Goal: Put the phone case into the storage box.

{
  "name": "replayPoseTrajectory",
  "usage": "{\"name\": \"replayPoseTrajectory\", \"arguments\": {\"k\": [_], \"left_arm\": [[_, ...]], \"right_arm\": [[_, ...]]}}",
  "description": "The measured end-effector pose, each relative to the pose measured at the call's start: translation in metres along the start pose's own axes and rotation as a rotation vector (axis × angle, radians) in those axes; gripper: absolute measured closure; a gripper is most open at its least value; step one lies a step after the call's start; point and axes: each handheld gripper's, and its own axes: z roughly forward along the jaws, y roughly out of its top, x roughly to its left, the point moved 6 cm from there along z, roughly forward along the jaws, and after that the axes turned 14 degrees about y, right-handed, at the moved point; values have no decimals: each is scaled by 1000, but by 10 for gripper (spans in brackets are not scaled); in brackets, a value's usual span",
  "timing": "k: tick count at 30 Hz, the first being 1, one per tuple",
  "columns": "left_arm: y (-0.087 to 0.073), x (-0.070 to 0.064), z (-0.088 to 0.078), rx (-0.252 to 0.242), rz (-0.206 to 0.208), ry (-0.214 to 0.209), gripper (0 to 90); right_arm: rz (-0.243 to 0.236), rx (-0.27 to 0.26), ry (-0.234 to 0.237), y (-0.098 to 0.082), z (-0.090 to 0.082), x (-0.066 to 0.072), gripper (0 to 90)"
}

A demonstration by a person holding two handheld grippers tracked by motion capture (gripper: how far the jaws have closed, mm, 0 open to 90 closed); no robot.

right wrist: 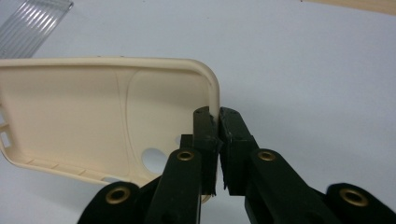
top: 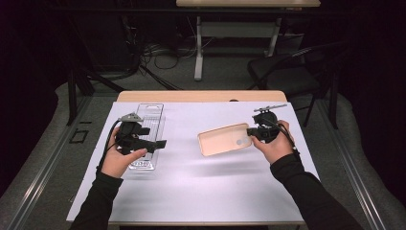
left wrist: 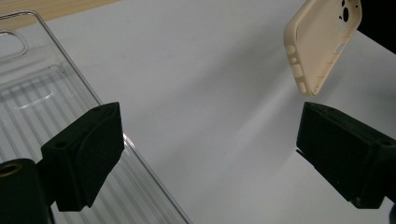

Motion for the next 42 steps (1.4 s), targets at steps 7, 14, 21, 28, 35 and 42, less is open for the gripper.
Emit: {"name": "replayPoseTrajectory", "arguments": {"k": [7,14,21,28,35,42], "left_arm": [[0,-1,0,-2,2,-2,79],[1,-5,-1,-6,10,-5,82],[1,-9,-1,-8,23,-10,86],[2,-15,-2,-12,29,-15,91],[2,-18,-4,-18,35,-17,103],[2,-19,-4,-18,37,-16,108]], "right_arm": [[-48,-25,-17,-1,-2,6,863],[-96,-49,-22,-5,-1,14,863],[-119,-89,-18,-10,-2,20,863],[-136,-153,1,-11,-5,30,863],[-188,-179,-5,-13,-3,41,864],[-235,-196,0,-13,3,53,865]]}}
